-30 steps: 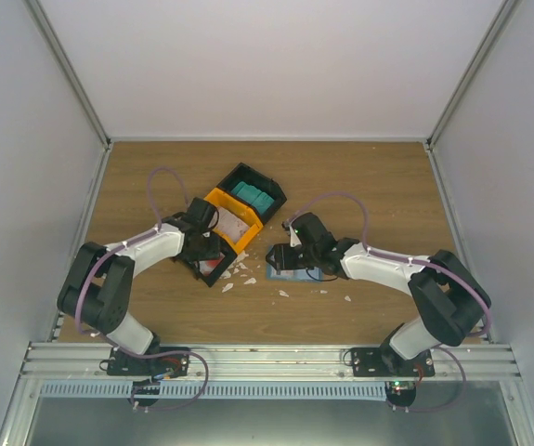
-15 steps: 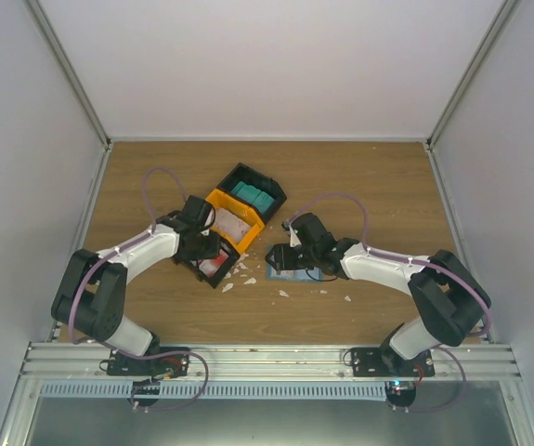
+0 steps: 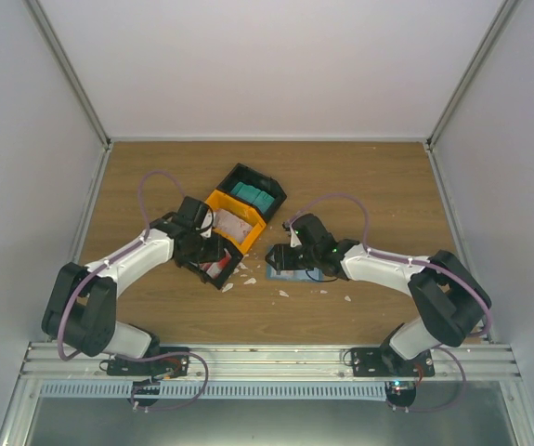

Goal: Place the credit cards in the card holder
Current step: Pick up the credit card from the storage box.

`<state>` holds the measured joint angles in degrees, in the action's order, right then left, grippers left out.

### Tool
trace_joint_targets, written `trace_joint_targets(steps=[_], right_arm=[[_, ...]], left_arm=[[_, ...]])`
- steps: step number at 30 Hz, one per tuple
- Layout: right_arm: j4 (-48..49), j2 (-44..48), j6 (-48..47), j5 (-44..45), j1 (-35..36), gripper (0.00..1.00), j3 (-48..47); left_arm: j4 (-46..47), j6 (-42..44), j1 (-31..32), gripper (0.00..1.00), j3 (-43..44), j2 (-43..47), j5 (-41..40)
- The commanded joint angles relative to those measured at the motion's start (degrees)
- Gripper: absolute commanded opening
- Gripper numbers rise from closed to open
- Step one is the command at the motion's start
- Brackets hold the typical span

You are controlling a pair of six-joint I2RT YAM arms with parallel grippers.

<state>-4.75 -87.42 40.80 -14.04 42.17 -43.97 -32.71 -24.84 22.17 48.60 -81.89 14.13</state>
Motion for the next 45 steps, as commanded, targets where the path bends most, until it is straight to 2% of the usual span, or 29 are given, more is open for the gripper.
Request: trace_joint_targets(steps=[1,11,17,26,38,45], right_arm=[[1.9,1.2,0.3,-0.2,0.5,0.54,0.9],[2.2,0.8,0.5,-0.2,0.5,0.54,1.2],[2.2,0.3,0.5,-0.3,0.5,0.54,1.0],[1.8,-0.2,0.3,-0.5,0.5,0.53,0.1],[1.9,-0.9,0.2,-0.7,0.5,0.53,-0.3],[2.1,-0.7,-0.1,-1.1,0.5,0.53,-0.3]], left_arm=[[-2.2,0.1,0.7,0.27,-1.0,2.2,4.4],[-2.3,0.8,1.3,0.30,-2.2,1.4,5.5],[-2.0,1.4,2.0,0.29,-2.4,0.5,5.0],[-3.4,3.2,2.1,0.19,0.1,1.7,3.2],[-4.8,4.7,2.1,0.16,0.8,2.9,4.8],[-6.1,4.8,2.2,0.06,2.0,3.8,0.7]])
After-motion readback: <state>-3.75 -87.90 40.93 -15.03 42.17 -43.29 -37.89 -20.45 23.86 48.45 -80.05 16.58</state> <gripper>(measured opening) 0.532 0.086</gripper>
